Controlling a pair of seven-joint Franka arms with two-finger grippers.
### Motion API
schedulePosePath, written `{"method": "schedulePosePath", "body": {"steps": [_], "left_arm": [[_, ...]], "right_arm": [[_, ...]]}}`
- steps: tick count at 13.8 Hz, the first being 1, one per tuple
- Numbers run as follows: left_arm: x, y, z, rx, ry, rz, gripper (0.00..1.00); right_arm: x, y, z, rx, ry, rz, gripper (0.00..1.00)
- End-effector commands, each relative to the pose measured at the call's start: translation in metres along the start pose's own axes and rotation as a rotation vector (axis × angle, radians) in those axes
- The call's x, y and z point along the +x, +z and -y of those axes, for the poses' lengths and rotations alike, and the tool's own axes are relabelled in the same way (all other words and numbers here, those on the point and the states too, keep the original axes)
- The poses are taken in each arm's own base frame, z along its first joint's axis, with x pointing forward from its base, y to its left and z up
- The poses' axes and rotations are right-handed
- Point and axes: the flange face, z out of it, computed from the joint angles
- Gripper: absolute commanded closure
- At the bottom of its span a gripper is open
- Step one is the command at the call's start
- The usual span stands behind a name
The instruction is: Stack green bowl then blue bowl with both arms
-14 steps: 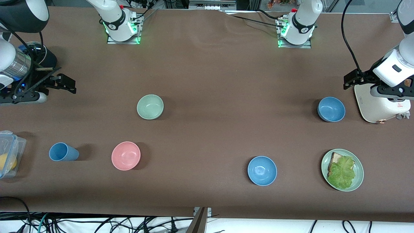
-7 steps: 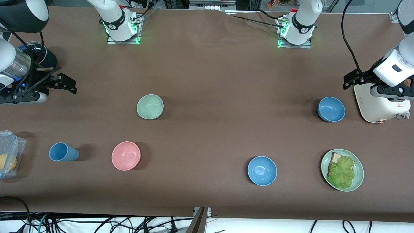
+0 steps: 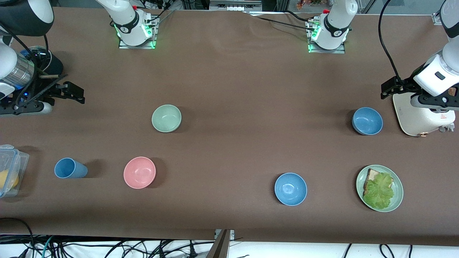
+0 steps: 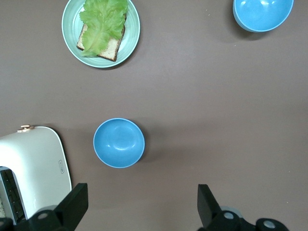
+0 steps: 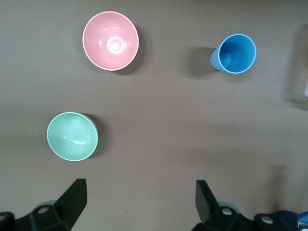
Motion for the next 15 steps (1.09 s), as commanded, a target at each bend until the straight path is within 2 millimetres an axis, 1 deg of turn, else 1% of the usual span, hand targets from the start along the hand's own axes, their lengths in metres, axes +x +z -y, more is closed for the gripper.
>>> {"method": "schedulePosePath", "body": {"steps": [1,14,15], "left_arm": [[-0.0023,-0.0045,-0.0030,-0.021,-0.006,-0.005,0.00],[-0.0020,-0.0037,-0.0030,-0.021,-0.006,-0.004,0.00],[-0.0023,-0.0045,-0.0030,-0.021,-0.006,-0.005,0.00]], "right_arm": [[-0.0001,-0.0041,-0.0029,0.017,0.003,0.005,0.00],[-0.0001,-0.0041,-0.0011,0.017,0.000,0.005,0.00],[-0.0011,-0.0009,-0.0002,0.018,0.002,0.025,0.00]]}}
